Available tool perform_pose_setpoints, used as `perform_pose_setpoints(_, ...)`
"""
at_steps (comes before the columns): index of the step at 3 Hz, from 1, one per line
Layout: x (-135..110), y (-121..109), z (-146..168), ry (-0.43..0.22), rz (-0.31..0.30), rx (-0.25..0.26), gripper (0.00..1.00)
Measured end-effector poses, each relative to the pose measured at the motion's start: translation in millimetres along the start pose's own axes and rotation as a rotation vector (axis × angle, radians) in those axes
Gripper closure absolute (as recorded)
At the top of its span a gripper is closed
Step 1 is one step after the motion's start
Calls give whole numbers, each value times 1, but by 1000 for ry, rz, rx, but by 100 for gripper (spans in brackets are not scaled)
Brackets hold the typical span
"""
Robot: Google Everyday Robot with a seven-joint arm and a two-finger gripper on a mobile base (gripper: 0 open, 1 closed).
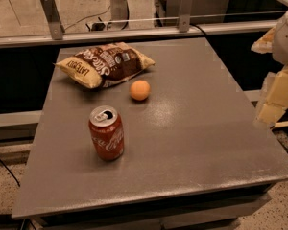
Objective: Knock coke can over
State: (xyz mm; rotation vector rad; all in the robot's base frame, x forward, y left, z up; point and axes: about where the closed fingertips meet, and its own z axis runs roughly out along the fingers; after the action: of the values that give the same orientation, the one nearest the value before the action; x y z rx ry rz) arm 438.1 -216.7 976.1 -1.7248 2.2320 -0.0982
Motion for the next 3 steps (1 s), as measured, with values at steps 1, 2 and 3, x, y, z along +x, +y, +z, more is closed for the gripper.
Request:
perform_pose_setpoints(1,0,0,0,0,0,0,0)
perform_pose_setpoints(2,-50,-7,21,-85,-70,-17,0)
perform_pose_setpoints(3,-132,-10,58,-248,-157,-60,0)
